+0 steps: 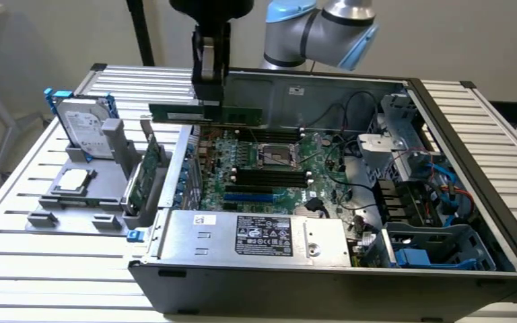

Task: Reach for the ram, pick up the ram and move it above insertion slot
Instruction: 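Pick up the ram and move it above insertion slot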

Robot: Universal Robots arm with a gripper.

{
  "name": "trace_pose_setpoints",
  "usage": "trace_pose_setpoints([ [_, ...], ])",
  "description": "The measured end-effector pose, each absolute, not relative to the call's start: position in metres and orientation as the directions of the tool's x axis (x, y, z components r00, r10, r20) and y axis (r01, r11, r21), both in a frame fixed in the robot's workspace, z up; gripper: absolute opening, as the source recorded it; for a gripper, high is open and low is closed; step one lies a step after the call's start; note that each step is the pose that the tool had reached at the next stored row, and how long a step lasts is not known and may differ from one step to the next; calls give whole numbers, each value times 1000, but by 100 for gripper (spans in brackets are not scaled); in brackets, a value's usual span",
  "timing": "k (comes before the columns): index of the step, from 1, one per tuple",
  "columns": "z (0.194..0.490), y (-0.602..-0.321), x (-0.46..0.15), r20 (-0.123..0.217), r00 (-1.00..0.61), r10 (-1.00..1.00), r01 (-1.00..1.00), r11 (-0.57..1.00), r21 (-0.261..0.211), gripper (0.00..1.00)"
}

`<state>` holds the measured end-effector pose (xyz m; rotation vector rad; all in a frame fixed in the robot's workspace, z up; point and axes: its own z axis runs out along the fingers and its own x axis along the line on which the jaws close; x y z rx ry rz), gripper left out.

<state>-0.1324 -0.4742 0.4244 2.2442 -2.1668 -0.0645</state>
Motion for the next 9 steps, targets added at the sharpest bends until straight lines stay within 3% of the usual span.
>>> trace_pose_setpoints([
  [9,423,-461,-94,-15,35,-999,-998,-35,44,14],
])
